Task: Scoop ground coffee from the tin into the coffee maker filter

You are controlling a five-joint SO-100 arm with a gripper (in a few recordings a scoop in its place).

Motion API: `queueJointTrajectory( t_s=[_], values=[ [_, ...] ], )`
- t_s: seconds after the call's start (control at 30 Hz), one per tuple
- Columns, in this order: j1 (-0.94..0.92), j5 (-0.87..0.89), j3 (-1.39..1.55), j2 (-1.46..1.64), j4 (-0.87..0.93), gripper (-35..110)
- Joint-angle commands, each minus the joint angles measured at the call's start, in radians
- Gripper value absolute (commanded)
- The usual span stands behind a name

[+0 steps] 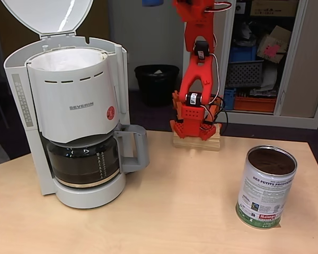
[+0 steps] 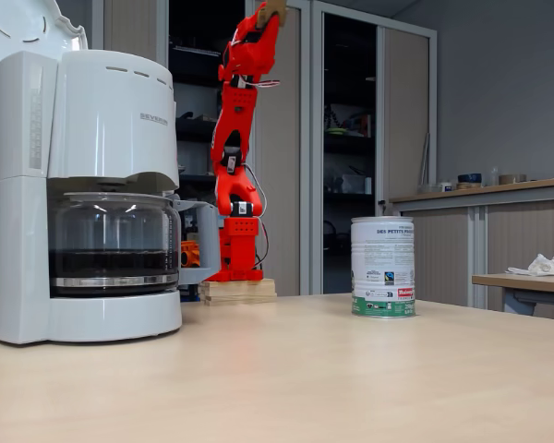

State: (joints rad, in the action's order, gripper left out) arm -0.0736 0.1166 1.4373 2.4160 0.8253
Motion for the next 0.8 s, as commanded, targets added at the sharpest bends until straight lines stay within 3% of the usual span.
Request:
queueJointTrajectory(
  t_s=[0.0,0.37,0.77],
  values=[
    [-0.038,0.048,0.028,0.037,-0.014,0],
    [-0.273,0.066,0.008,-0.003,0.103,0],
    [-0.486,0.043,0.063,-0.028,0.043,0]
  ],
)
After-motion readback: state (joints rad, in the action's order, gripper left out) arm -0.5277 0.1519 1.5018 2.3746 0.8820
